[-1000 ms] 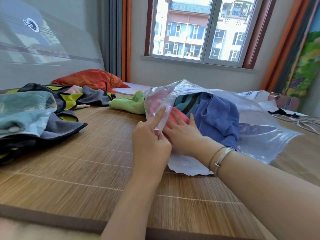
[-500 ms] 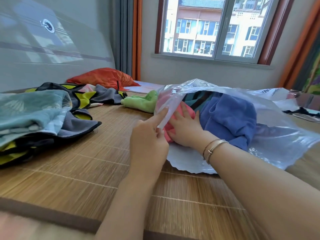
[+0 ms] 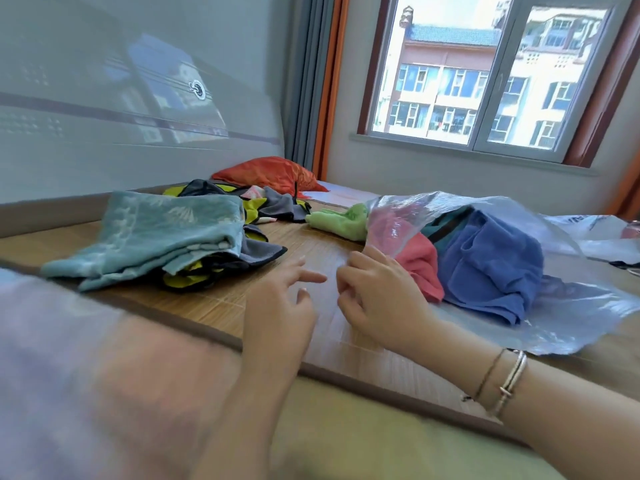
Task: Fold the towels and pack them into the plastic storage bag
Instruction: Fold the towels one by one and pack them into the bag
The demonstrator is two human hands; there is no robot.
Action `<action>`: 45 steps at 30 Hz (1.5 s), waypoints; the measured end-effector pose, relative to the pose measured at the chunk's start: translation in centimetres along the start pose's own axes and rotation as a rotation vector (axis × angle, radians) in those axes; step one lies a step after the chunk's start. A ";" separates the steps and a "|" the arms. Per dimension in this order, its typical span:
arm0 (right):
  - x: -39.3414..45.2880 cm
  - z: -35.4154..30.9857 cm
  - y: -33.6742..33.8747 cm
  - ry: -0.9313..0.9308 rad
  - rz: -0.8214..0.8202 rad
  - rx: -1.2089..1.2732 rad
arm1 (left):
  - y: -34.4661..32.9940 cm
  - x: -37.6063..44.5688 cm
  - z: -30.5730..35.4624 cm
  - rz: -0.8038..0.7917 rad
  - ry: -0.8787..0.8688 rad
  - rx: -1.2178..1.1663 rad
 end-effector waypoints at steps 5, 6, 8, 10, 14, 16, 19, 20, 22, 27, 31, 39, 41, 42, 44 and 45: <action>4.3 -2.8 -8.1 -0.235 -0.215 0.354 | 9.0 0.1 -4.4 0.157 0.126 0.069; 5.2 -3.3 -9.8 -0.298 -0.235 0.433 | 10.3 0.1 -5.7 0.181 0.168 0.080; 7.0 -4.4 -11.8 -0.385 -0.173 0.592 | 12.4 0.2 -8.1 0.212 0.252 0.105; 8.9 -5.6 -12.6 -0.418 -0.084 0.772 | 13.7 0.4 -9.9 0.232 0.316 0.114; 11.4 -6.8 -14.8 -0.558 -0.095 1.036 | 14.7 1.0 -11.6 0.216 0.387 0.141; 12.0 -6.3 -15.8 -0.688 -0.076 1.167 | 14.7 1.4 -12.1 0.205 0.406 0.147; 12.3 -5.3 -17.5 -0.829 -0.151 1.133 | 14.5 1.8 -12.7 0.192 0.445 0.149; 12.4 -5.0 -17.9 -0.844 -0.168 1.117 | 14.4 1.9 -12.8 0.191 0.455 0.138; 12.6 -4.3 -18.1 -0.838 -0.158 1.069 | 14.2 1.8 -12.8 0.193 0.470 0.114; 11.6 -3.5 -19.3 -1.000 -0.311 1.177 | 13.5 1.3 -12.3 0.217 0.508 0.009; 10.7 -3.9 -20.2 -1.079 -0.417 1.243 | 12.4 1.0 -12.0 0.217 0.508 -0.064; 11.1 -1.7 -12.2 -0.969 0.005 1.488 | 13.7 2.1 -5.3 0.266 0.209 0.463; 9.5 -0.8 -9.2 -0.929 0.065 1.552 | 12.1 2.4 -2.2 0.169 0.044 0.493; 8.6 -0.4 -7.7 -0.909 0.088 1.590 | 10.9 2.4 -0.7 0.102 -0.037 0.478; 6.4 0.4 -4.7 -0.865 0.140 1.659 | 8.3 1.9 1.1 -0.047 -0.094 0.309; 5.3 0.9 -3.3 -0.853 0.159 1.690 | 6.9 1.3 2.0 -0.115 -0.098 0.205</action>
Point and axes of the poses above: each hand's wrist, its own x-axis towards the middle knuckle, its own y-axis out of the back of the hand, z = x × y, the point moved 10 cm from there along x, towards the middle knuckle, and after that the axes turned 5 degrees about -y, right-handed, at the moved point
